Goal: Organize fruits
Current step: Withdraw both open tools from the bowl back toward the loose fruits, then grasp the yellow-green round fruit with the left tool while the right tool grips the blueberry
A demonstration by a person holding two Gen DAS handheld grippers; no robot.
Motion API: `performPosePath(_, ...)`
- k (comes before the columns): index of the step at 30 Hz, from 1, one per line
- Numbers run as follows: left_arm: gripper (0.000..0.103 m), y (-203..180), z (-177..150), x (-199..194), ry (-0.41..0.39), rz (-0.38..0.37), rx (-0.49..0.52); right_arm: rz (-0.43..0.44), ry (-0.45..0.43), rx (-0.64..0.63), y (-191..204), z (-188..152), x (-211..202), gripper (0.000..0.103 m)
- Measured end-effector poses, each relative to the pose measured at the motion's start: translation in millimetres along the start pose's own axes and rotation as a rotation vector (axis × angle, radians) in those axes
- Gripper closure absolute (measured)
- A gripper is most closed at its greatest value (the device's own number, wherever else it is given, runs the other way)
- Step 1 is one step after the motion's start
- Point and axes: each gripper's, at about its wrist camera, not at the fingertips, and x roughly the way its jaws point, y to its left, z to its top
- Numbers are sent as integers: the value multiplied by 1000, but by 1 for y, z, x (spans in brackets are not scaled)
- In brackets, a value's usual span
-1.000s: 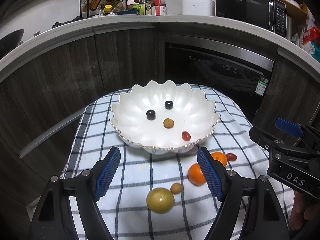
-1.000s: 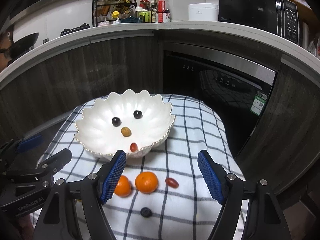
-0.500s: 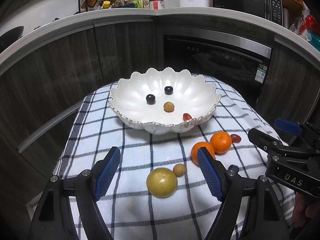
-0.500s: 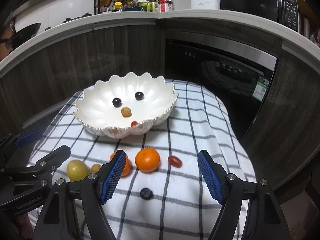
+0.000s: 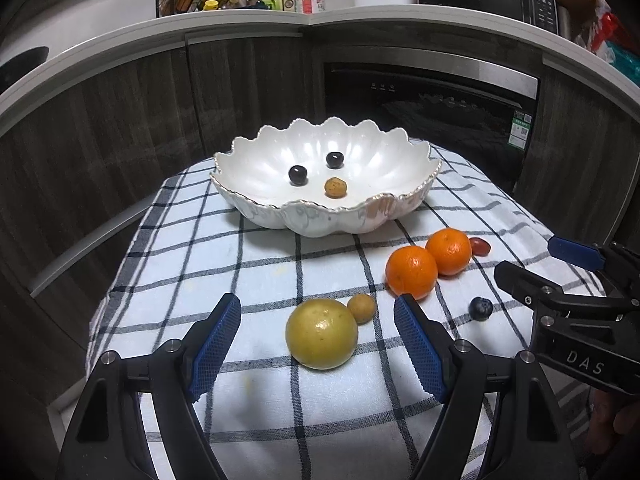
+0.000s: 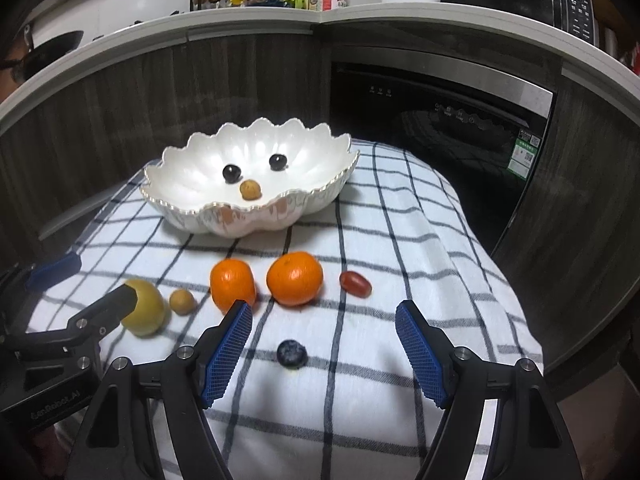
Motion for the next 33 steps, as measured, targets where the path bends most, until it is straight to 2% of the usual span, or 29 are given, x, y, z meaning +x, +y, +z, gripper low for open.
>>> performPosePath(6,24,-1,-6,9,16,4,3,-2,7,-22,1,-6,7,28)
performPosePath(18,24,1,-15,27,46,9,-1,53,58,-47,9,-17,25,29)
performPosePath(20,24,1,-16,30,53,7,-4,58,67,-51,10,-19,29,32)
performPosePath(25,25,2,-17,35,67,6,-12,72,107,-48,10,-23,39,49)
performPosePath(33,38,3,-19,42,94,-12,-22,91,129,-52,13,-28,45,56)
